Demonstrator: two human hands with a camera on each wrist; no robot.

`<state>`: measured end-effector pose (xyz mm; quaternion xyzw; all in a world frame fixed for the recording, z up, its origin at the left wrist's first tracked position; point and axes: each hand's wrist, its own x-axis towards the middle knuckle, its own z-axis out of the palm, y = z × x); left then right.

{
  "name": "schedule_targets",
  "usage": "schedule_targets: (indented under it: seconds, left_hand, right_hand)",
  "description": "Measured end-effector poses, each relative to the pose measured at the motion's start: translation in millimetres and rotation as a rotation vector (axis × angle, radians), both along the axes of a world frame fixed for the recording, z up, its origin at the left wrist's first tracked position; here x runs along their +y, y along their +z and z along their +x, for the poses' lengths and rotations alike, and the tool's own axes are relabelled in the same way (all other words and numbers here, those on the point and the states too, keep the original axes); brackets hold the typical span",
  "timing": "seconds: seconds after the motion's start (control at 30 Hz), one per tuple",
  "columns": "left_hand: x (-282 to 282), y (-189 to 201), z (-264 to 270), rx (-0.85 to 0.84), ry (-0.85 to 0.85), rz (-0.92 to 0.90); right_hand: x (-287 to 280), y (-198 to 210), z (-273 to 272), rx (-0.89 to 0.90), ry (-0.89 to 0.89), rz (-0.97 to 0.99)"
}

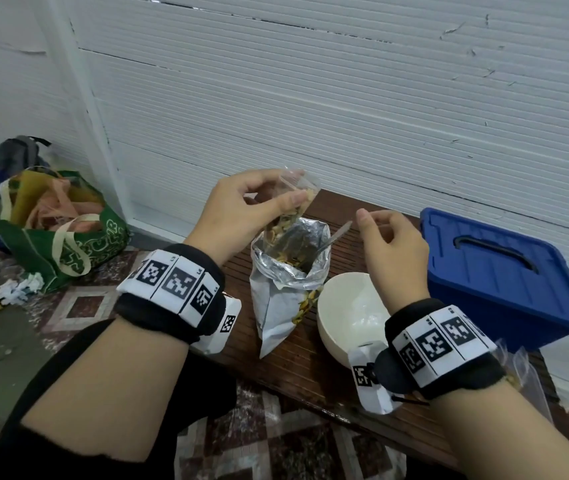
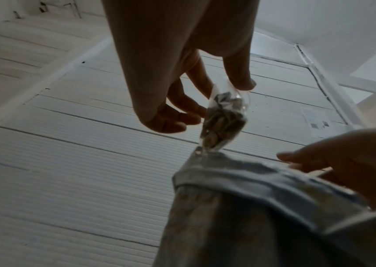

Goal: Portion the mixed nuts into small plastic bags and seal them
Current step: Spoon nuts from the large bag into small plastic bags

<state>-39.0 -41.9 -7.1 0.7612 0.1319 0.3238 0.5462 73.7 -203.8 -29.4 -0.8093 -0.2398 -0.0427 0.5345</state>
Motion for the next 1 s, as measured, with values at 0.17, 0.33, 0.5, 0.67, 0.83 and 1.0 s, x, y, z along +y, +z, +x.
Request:
schedule_targets:
  seconds: [0.17, 0.33, 0.5, 0.67, 0.83, 1.0]
  left_hand:
    - [-25.8, 2.1, 16.2, 0.021, -0.031, 0.141]
    - [-65.2, -9.0, 36.9, 0.004, -0.078, 0.122]
    - [-104.3, -19.5, 52.1, 0.009, -0.122, 0.131]
    - [-135.8, -33.3, 62.3, 0.023, -0.241, 0.103]
    - [-157.5, -48.9, 66.6, 0.149, -0.338, 0.060]
    - [-162.8, -66.6, 70.4, 0.329, -0.327, 0.085]
  right_hand:
    - [-22.7, 15.1, -1.1, -0.001, 0.017, 0.089]
    - [-50.3, 27.0, 3.3, 0.110, 0.038, 0.191]
    - [-85.0, 36.1, 9.6, 0.174, 0.070, 0.128]
    - [-115.9, 33.6, 17.5, 0.181, 0.025, 0.017]
    - [-143.7, 27.8, 26.1, 0.171, -0.084, -0.109]
    - [-171.2, 19.9, 32.2, 0.184, -0.186, -0.249]
